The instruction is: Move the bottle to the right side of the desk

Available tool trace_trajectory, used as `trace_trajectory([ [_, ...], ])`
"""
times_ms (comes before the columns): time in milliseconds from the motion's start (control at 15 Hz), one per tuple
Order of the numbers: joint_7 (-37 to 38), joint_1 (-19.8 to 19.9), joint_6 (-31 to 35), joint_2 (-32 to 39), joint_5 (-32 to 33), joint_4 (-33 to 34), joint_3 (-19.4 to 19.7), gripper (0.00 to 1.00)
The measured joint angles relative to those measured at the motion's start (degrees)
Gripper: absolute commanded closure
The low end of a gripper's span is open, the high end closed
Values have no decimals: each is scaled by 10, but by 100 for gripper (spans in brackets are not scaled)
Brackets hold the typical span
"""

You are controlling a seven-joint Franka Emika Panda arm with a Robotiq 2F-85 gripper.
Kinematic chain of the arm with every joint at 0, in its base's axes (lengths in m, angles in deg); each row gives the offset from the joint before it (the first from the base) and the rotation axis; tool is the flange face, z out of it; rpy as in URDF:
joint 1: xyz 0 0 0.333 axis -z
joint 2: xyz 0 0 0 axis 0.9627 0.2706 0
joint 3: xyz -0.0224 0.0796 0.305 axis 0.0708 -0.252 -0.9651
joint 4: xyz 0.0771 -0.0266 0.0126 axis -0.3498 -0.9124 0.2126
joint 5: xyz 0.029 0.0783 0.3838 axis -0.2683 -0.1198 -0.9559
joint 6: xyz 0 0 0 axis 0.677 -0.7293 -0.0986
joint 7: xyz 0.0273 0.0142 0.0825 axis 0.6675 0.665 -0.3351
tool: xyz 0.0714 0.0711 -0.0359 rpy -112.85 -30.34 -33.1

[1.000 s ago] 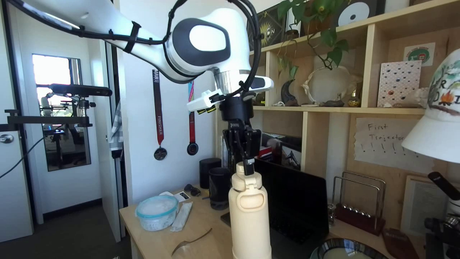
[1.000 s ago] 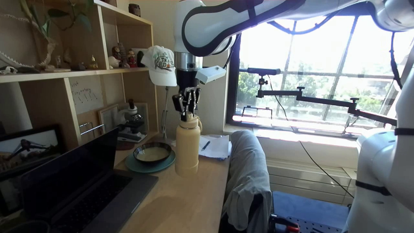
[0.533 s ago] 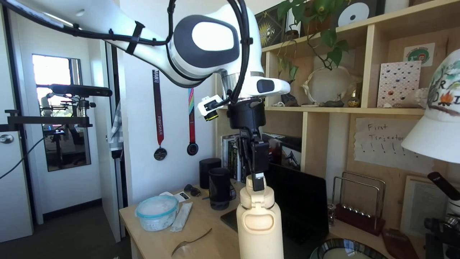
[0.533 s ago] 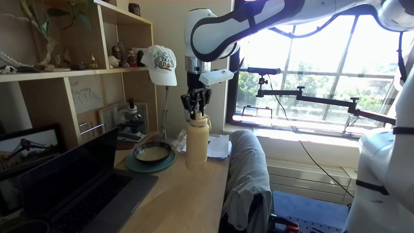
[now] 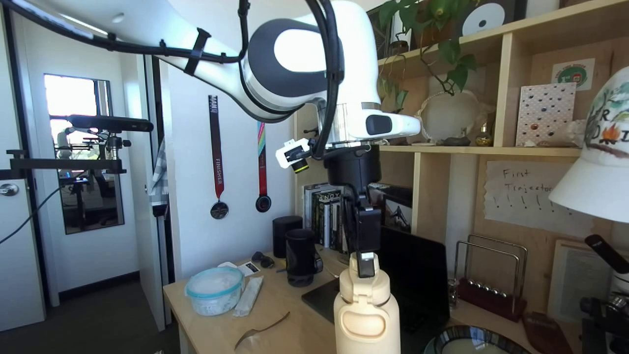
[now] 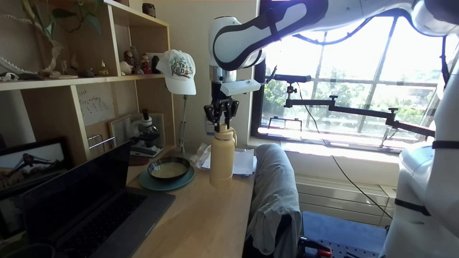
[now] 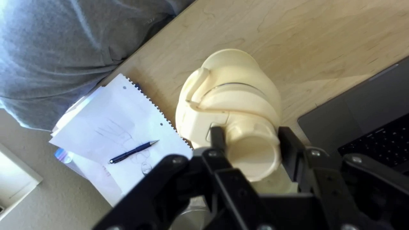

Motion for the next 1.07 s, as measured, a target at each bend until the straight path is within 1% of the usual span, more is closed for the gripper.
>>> trace_trajectory([
  [333, -1, 9, 0, 52, -8, 59, 12, 79],
  [733, -18, 23, 0, 141, -34, 151, 23, 79],
  [933, -32, 34, 3, 176, -52, 175, 24, 79],
  [1067, -35, 40, 14, 188, -63, 176, 24, 79],
])
